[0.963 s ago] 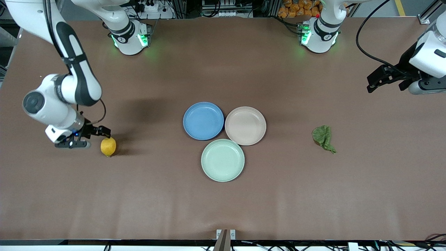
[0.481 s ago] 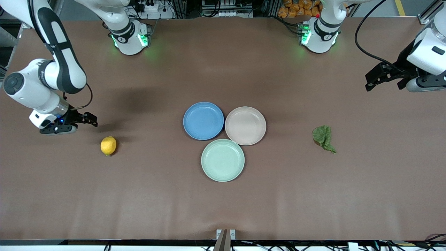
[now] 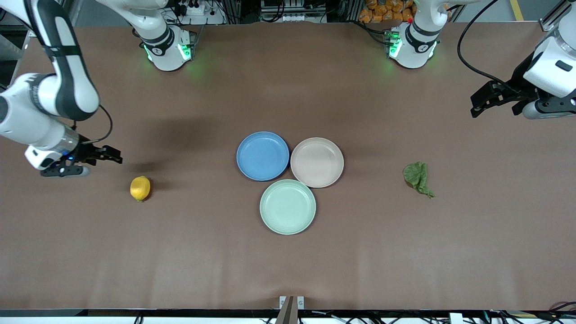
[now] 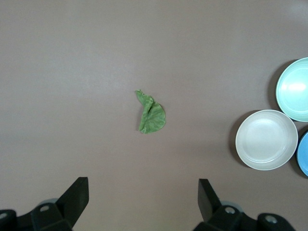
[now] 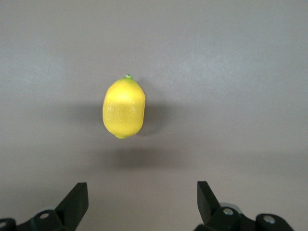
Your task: Pick lemon and lettuce from blue and beige plates
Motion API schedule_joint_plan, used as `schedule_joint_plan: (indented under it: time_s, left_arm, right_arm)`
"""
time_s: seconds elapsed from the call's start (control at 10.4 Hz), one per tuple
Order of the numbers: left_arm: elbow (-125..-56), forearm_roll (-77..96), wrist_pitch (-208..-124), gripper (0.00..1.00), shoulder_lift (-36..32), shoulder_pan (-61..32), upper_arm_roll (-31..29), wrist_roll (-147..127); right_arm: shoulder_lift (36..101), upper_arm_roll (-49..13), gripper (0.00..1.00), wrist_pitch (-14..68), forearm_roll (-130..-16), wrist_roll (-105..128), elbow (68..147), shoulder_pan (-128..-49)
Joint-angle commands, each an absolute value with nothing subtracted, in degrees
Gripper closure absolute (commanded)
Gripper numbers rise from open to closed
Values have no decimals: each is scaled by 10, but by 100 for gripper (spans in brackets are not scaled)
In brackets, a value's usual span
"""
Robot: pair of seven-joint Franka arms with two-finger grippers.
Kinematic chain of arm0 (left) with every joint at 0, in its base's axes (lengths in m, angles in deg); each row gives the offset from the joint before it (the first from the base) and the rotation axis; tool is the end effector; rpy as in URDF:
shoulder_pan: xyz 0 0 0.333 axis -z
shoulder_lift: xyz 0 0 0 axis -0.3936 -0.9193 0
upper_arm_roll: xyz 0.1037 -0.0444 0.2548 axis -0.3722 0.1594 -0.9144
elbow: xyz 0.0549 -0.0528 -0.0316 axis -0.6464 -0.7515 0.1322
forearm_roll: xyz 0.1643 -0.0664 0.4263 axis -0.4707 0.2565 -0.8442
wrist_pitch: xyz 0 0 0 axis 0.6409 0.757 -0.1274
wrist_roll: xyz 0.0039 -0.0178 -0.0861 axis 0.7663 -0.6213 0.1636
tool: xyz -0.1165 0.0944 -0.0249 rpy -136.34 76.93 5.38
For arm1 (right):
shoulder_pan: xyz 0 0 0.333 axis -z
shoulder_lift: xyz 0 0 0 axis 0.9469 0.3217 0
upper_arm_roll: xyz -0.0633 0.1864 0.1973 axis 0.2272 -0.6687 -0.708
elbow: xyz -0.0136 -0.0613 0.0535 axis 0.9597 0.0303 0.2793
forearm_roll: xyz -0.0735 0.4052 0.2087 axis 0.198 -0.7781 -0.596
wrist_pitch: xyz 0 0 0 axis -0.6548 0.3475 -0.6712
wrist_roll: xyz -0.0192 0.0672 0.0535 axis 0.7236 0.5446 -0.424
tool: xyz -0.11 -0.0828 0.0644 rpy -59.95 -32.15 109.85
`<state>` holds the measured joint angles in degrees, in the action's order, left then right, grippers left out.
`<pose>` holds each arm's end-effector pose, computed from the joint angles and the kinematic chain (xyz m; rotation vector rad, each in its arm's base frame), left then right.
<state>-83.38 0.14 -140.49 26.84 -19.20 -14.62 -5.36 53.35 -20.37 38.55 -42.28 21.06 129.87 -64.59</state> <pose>0.6088 -0.0899 0.5549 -3.1364 -0.0753 -0.0655 0.6016 -0.0948 0.2188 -3.0609 -0.0446 0.0327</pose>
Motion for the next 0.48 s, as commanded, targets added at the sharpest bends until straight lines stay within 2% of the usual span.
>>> schedule_joint_plan:
  time_s: [0.0, 0.39]
  left_arm:
    - [-842, 4, -1399, 0, 277, -188, -150, -67]
    - [-839, -3, -1400, 0, 276, -189, -146, -66]
  right_arm:
    - [526, -207, 0, 328, -409, 192, 1245, -640]
    - [517, -207, 0, 212, -376, 156, 1144, -641]
